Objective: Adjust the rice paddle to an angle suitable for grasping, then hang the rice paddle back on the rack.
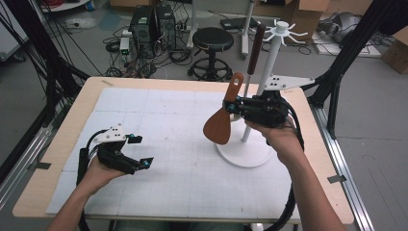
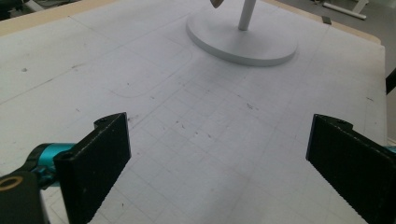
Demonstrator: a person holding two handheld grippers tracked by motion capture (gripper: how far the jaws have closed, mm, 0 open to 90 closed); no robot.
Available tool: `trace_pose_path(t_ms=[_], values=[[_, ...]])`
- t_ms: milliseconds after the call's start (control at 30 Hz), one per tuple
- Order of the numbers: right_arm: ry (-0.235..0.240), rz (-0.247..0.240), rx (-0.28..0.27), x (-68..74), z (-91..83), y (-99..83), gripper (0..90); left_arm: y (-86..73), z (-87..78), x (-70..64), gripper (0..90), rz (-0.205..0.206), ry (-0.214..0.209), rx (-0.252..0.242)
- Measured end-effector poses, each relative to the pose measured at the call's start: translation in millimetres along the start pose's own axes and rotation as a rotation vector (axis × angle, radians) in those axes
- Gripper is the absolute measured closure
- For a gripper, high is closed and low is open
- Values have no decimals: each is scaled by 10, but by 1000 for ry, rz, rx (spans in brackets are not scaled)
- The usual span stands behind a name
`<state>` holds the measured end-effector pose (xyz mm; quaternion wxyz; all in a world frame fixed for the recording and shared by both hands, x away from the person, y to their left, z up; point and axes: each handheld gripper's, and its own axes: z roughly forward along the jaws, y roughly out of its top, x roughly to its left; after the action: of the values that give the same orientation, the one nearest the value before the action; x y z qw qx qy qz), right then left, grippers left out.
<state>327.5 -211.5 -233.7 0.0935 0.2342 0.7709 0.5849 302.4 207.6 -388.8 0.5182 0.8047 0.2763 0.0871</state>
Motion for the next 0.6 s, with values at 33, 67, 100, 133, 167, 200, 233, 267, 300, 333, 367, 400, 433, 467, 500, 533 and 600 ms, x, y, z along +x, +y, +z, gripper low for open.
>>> trace_pose_path(t_ms=[33, 67, 100, 133, 167, 200, 233, 267, 300, 333, 367, 400, 433, 467, 500, 533, 600], values=[[-1, 1, 0, 0, -1, 5, 821, 0, 1, 0, 70, -1, 0, 0], [-3, 0, 1, -2, -5, 17, 821, 0, 0, 0, 70, 1, -2, 0], [-2, 2, 1, -3, -10, 25, 821, 2, 1, 0, 70, 4, -4, 0], [-5, 4, 3, -8, -19, 41, 821, 2, 0, -1, 70, 4, -3, -1], [-7, 2, 4, -12, -27, 56, 821, 2, 0, 0, 70, 4, -4, -1], [-11, -2, 3, -17, -35, 71, 821, 2, 0, 0, 70, 4, -4, -1], [-13, -3, 4, -20, -44, 84, 821, 2, 0, -2, 70, 3, -2, -1], [-16, -1, 3, -23, -59, 106, 820, 2, 1, -2, 70, 5, -2, -1], [-16, -4, 3, -27, -71, 123, 821, 2, 1, -1, 70, 5, -2, -1], [-20, -4, 3, -28, -80, 138, 820, 2, 4, -2, 70, 4, -2, -1], [-23, -9, 1, -35, -94, 161, 821, 1, 5, -3, 70, 5, -2, 0], [-27, -6, 2, -38, -110, 185, 821, 1, 8, -6, 70, 2, -4, -1], [-28, -9, 0, -41, -115, 194, 821, 1, 8, -7, 70, 2, -4, -1], [-31, -8, -1, -43, -128, 214, 821, 1, 7, -9, 70, 1, -4, -1], [-33, -10, -1, -45, -137, 228, 821, 2, 5, -9, 70, 3, -2, -2], [-36, -12, -2, -48, -144, 241, 821, 2, 4, -8, 70, 3, -2, -3], [-39, -11, -2, -50, -155, 261, 821, 2, 3, -2, 70, 3, -5, -3]])
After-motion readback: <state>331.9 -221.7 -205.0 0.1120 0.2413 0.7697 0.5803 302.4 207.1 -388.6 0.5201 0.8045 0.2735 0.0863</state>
